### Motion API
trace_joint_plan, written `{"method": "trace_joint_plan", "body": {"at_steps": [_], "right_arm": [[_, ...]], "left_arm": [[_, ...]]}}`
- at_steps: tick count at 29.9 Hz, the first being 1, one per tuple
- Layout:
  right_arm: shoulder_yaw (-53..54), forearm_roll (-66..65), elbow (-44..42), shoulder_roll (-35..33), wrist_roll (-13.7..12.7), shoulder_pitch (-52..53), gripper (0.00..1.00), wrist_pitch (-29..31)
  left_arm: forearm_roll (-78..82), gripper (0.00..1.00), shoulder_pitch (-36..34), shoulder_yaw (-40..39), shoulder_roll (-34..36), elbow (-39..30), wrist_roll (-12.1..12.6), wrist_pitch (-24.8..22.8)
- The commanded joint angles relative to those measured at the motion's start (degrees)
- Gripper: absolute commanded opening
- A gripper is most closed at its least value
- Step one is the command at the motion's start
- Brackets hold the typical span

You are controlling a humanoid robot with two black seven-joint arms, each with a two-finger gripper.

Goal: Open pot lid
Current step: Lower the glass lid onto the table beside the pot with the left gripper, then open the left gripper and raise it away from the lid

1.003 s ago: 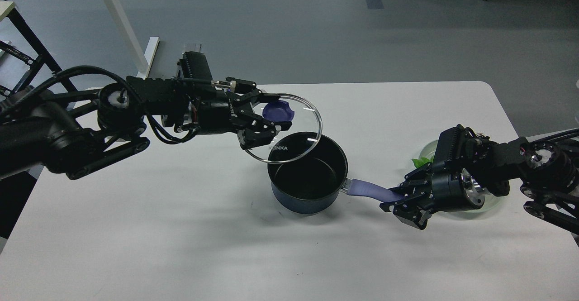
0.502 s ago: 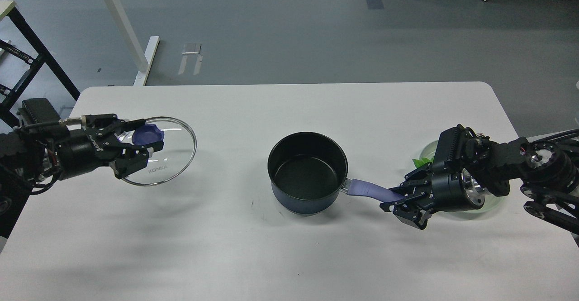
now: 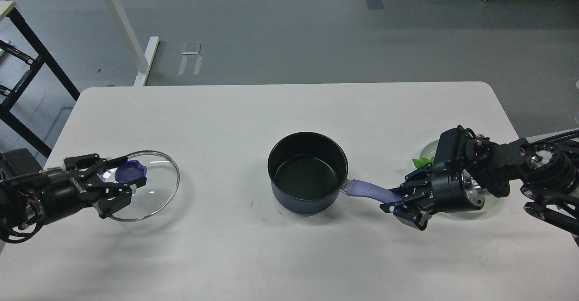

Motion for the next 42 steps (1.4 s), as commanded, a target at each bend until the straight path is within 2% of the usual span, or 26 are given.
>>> {"method": "trace_joint_plan", "body": {"at_steps": [1,10,15,20,25,29,33,35,37,39,42], "right_arm": [[0.0,-0.01,0.0,0.1,-0.01,-0.07,0.32,0.01],[0.0,-0.01,0.0,0.01,-0.01,0.02,0.32,0.01],[0.0,-0.01,0.0,0.1,-0.01,0.02,0.32,0.01],[0.0,-0.01,0.0,0.01,-0.01,0.02,0.32,0.01],[0.0,-0.01,0.0,0.01,-0.01,0.02,0.32,0.01],[0.0,-0.01,0.0,0.01,-0.01,0.02,0.32,0.01],[0.0,-0.01,0.0,0.01,-0.01,0.02,0.32,0.01],[0.0,-0.01,0.0,0.01,-0.01,0.02,0.33,0.01],[0.0,-0.01,0.0,0.01,-0.01,0.02,0.33,0.01],[0.0,-0.01,0.0,0.01,-0.01,0.02,0.33,0.01],[0.0,-0.01,0.0,-0.08,-0.01,0.02,0.34,0.01]], "left_arm": [[-0.02,0.42,0.5,1.05,-1.27,2.12,0.0,0.24],[-0.02,0.49,1.65,1.23,-3.56,4.94,0.0,0.24],[-0.02,0.65,1.82,1.23,-4.7,6.61,0.0,0.24],[-0.02,0.77,1.82,1.58,-5.15,7.14,0.0,0.24],[-0.54,0.98,1.74,1.49,-4.8,6.97,0.0,0.24],[-4.48,0.99,1.39,1.41,-3.66,4.34,0.0,0.24],[-13.35,0.99,-0.02,0.71,1.69,-3.65,0.0,0.24],[-20.37,0.99,-2.99,0.27,4.07,-7.43,0.0,-5.66],[-31.33,0.99,-7.56,-0.43,5.66,-9.55,0.0,-14.7],[-43.63,0.99,-10.55,-1.58,6.01,-9.47,0.0,-22.79],[-64.28,0.99,-12.32,-3.95,5.84,-7.63,0.0,-31.42]]}}
